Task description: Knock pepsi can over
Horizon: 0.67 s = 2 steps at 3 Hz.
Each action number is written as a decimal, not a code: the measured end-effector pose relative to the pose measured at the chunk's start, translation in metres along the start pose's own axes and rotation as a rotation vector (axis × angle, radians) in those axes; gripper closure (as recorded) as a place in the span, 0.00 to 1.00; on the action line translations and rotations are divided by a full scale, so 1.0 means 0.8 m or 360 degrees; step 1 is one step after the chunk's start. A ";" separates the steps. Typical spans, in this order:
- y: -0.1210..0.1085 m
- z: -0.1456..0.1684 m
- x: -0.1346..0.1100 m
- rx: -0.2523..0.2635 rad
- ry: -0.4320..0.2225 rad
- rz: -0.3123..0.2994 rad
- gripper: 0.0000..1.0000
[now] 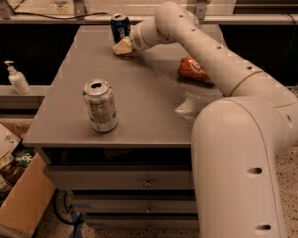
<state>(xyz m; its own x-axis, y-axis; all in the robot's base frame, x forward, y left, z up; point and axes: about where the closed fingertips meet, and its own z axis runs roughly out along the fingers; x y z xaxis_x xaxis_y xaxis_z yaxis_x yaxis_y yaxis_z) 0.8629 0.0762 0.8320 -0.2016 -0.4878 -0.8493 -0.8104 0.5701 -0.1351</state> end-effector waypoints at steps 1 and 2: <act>-0.026 0.003 0.021 0.0031 0.0048 -0.0079 1.00; -0.027 -0.001 0.015 0.0031 0.0048 -0.0079 1.00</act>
Offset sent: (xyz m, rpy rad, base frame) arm 0.0508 -0.0853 -0.0073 -0.1426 -0.1215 -0.0085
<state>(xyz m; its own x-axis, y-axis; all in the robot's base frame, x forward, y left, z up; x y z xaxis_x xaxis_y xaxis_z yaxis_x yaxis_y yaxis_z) 0.8777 0.0578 0.8254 -0.1780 -0.5354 -0.8256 -0.8091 0.5572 -0.1869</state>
